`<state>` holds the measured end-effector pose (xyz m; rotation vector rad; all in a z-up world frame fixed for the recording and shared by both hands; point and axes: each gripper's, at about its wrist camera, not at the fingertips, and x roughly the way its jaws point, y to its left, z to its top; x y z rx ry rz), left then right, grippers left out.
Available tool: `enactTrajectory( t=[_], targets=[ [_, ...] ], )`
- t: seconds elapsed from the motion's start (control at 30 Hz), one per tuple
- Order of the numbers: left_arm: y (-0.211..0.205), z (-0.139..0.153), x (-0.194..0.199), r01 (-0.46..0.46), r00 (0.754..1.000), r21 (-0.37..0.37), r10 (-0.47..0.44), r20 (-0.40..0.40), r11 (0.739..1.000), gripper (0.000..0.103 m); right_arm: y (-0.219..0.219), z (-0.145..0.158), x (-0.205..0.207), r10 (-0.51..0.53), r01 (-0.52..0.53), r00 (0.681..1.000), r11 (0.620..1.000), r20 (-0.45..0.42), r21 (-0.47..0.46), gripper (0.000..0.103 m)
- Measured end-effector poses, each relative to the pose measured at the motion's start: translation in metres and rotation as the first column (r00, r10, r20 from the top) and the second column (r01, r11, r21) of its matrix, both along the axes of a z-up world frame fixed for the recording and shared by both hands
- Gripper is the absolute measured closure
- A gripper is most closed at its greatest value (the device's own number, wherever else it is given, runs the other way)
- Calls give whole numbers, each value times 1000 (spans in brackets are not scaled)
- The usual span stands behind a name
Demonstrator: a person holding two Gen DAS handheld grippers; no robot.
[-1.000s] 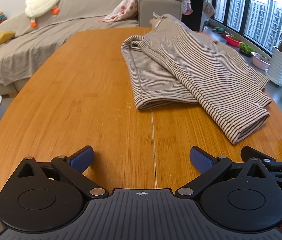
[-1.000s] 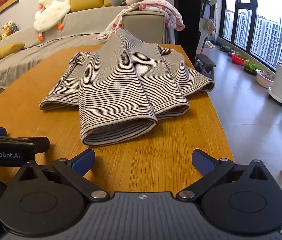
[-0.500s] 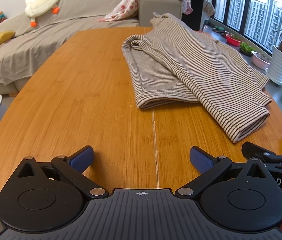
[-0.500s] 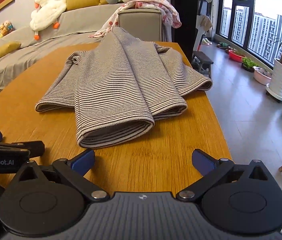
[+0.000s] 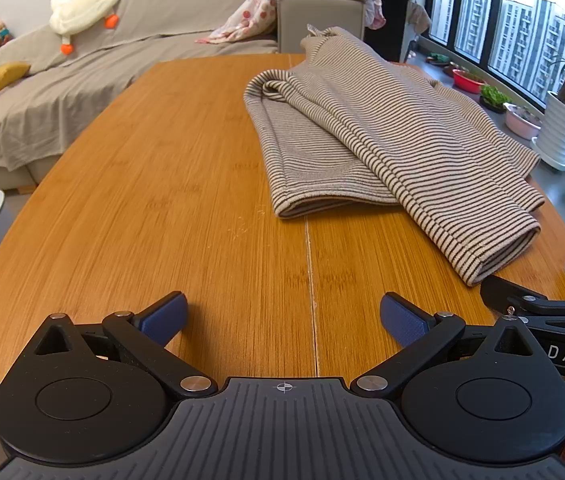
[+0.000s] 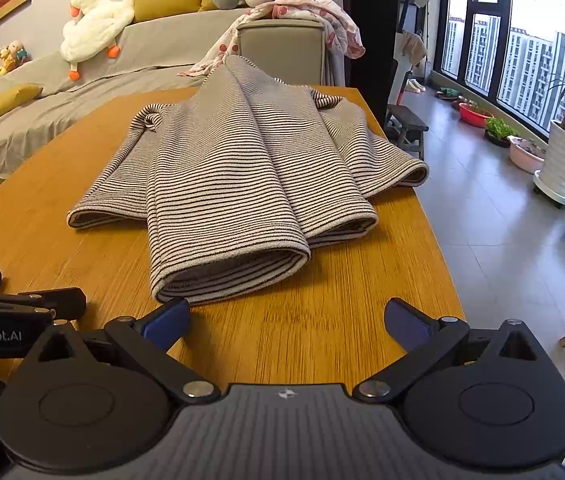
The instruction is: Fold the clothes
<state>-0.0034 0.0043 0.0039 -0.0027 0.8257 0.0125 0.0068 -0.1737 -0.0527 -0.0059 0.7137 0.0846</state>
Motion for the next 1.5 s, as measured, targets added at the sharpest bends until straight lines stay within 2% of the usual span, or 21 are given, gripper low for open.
enactTrajectory(
  t=[0.07,0.33,1.5],
  targets=[
    [0,0,0,-1,1000,1,1,1,1000,0,18,9,3,-7,7,1000,1000,1,-10,0],
    [-1,-1,0,-1,1000,1,1,5,1000,0,26,16,-3,-13,13,1000,1000,6,-11,0],
    [0,-3,1,3,1000,1,-3,10,1000,0,25,21,-12,-28,29,998,999,49,-16,0]
  ],
)
